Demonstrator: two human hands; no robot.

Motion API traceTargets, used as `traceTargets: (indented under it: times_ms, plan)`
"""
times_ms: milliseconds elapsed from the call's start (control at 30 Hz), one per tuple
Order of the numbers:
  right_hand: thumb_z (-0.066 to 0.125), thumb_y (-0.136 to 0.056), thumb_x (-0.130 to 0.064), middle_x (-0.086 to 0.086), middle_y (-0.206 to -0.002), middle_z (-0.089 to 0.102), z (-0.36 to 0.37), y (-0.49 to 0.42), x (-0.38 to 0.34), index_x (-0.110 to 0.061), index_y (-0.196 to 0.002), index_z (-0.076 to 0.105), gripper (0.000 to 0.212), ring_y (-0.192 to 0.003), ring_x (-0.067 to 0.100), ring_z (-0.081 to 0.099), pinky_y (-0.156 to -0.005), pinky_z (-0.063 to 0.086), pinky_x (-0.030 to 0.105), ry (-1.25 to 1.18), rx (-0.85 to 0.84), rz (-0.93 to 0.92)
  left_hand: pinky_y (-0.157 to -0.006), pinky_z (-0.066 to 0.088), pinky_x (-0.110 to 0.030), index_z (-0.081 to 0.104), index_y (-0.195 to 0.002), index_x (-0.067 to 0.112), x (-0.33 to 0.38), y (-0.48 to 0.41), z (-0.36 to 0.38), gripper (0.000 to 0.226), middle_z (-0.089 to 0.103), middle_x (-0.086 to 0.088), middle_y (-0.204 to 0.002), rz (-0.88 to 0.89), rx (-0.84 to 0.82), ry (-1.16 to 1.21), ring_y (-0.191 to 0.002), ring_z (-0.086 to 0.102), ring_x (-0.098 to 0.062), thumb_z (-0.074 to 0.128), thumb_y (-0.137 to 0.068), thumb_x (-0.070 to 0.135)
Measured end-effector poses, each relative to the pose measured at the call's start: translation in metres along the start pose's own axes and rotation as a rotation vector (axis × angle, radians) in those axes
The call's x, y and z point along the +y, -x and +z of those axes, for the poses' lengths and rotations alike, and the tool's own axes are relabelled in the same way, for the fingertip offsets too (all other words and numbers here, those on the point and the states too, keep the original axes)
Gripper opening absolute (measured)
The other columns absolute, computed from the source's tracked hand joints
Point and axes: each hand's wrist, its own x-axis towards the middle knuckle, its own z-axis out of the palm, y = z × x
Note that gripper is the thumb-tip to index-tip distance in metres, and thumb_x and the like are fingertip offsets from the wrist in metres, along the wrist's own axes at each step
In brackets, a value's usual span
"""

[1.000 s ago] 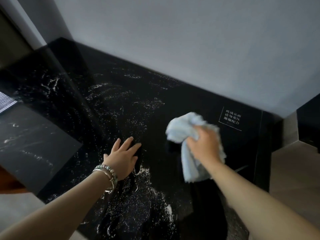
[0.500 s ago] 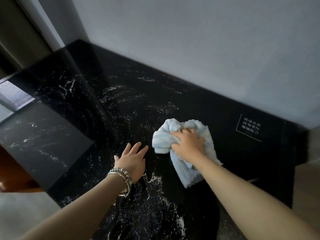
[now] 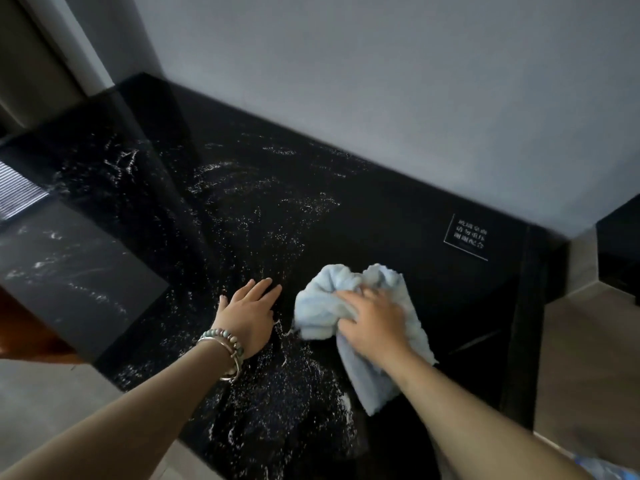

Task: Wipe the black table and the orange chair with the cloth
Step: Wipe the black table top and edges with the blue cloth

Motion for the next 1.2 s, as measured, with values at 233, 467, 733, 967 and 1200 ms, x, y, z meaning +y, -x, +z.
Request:
traceTargets:
  times_ms: [233, 467, 733, 967, 1200]
  plan:
    - [0.046, -0.090, -0.032, 0.006, -0.134, 0.041, -0.041, 0.042, 0.073, -0.029, -0.132, 0.044, 0.042, -0.124, 0.032, 0.034, -0.092, 0.036, 0.048, 0.181, 0.130, 0.688, -0.117, 0.001, -0.049, 0.011, -0.150, 0.032, -0.008, 0.035, 0.023, 0.051, 0.001, 0.012, -0.158, 0.067, 0.030, -0.039, -0.146, -0.005, -0.015, 0.025, -0.101, 0.028]
    - [0.051, -0.081, -0.038, -0.002, -0.132, 0.045, 0.018, 0.092, -0.025, -0.036, -0.128, 0.049, 0.046, -0.119, 0.027, 0.043, -0.084, 0.042, 0.046, 0.228, 0.139, 0.238, -0.118, 0.000, -0.047, 0.009, -0.149, 0.035, -0.016, 0.049, 0.026, 0.053, 0.000, 0.013, -0.157, 0.152, 0.023, -0.100, -0.146, -0.005, -0.014, 0.026, -0.100, 0.027]
    - [0.041, -0.085, -0.042, 0.007, -0.126, 0.043, 0.007, 0.124, -0.002, -0.030, -0.120, 0.037, 0.037, -0.116, 0.031, 0.041, -0.087, 0.042, 0.048, 0.203, 0.265, 0.881, -0.118, -0.001, -0.049, 0.010, -0.149, 0.035, -0.063, 0.073, 0.031, 0.051, -0.001, 0.016, -0.157, 0.299, -0.014, -0.175, -0.145, -0.007, -0.011, 0.023, -0.100, 0.030]
    - [0.046, -0.091, -0.035, 0.000, -0.140, 0.033, 0.050, 0.117, -0.115, -0.035, -0.139, 0.033, 0.049, -0.126, 0.027, 0.032, -0.096, 0.036, 0.044, 0.146, 0.140, 0.605, -0.118, 0.001, -0.050, 0.012, -0.148, 0.039, -0.120, 0.077, 0.023, 0.049, 0.001, 0.016, -0.157, 0.355, -0.015, -0.182, -0.146, -0.006, -0.013, 0.023, -0.101, 0.030]
    - [0.042, -0.092, -0.043, 0.008, -0.138, 0.034, 0.042, 0.164, -0.103, -0.034, -0.137, 0.034, 0.047, -0.122, 0.033, 0.037, -0.092, 0.042, 0.047, 0.208, 0.225, 1.043, -0.117, -0.001, -0.046, 0.014, -0.149, 0.032, -0.144, 0.079, 0.016, 0.049, 0.000, 0.007, -0.158, 0.363, -0.064, -0.130, -0.146, -0.009, -0.021, 0.025, -0.101, 0.027]
